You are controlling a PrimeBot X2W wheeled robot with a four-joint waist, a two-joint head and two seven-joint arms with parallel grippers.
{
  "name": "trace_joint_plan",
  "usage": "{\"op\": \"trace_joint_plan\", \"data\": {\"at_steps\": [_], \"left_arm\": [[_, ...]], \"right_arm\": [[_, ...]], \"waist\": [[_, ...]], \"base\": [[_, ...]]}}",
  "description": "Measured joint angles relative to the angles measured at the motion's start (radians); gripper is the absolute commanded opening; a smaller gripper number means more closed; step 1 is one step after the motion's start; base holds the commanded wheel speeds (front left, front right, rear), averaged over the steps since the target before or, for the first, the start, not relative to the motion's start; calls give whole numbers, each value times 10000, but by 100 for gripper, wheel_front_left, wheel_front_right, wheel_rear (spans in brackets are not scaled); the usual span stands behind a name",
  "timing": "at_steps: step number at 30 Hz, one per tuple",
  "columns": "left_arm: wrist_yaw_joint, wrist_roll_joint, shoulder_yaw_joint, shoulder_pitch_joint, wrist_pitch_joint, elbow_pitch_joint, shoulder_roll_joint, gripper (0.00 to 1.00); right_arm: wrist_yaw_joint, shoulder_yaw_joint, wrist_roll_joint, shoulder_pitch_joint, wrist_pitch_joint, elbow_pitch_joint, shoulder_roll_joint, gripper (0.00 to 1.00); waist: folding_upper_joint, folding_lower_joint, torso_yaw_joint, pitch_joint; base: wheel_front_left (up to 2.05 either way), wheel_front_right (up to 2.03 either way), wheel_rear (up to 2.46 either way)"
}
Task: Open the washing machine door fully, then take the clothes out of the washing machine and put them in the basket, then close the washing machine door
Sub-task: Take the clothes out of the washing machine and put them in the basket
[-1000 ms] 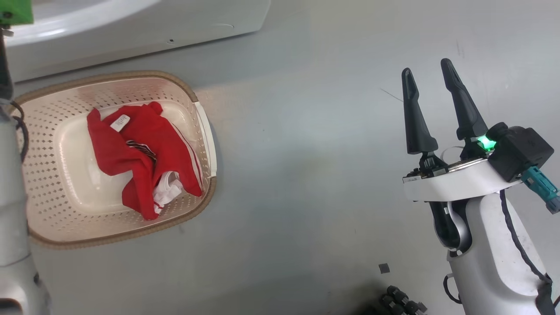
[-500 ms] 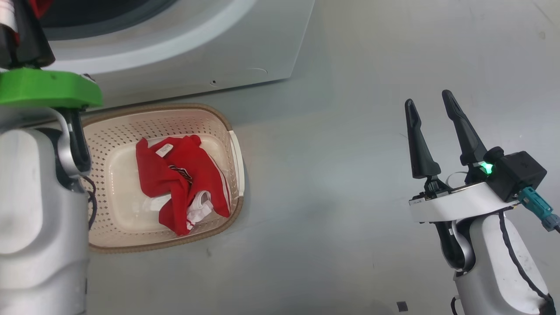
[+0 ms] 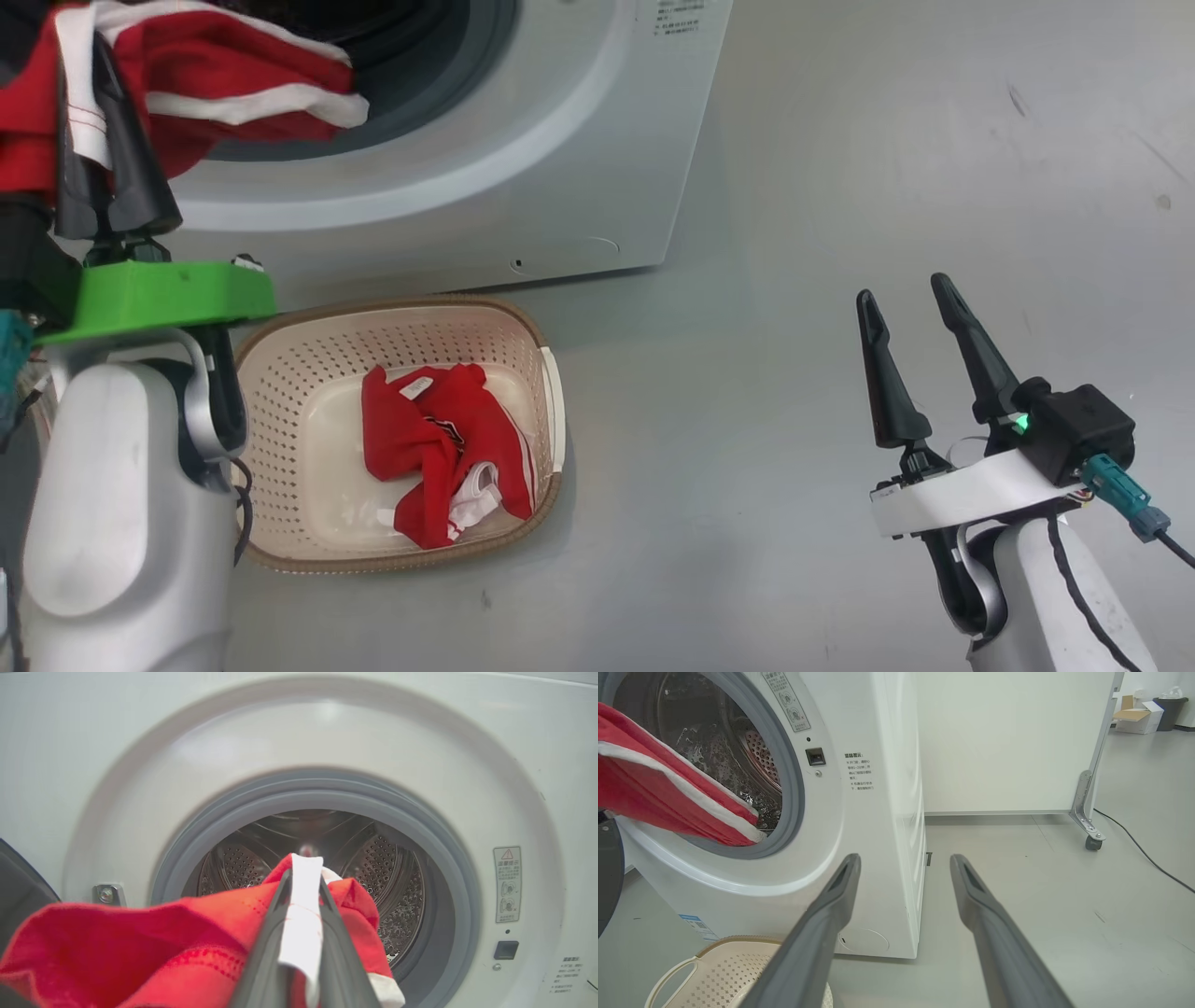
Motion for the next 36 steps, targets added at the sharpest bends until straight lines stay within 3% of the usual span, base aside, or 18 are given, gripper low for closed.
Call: {"op": "trace_joint_plan", "data": {"at_steps": [19,36], "left_arm": [[0,357,-623,2602,-12,-1126,-111,0],[96,-353,-1045,3864,196,-27,-221,0]], "right_arm": [[0,322,31,809,0,-10,6,100],[0,583,31,897,0,-575,4,100]], "waist": [[1,-1,401,-1260],[0,0,197,-501]], "base": [[0,0,0],[0,0,0]]}}
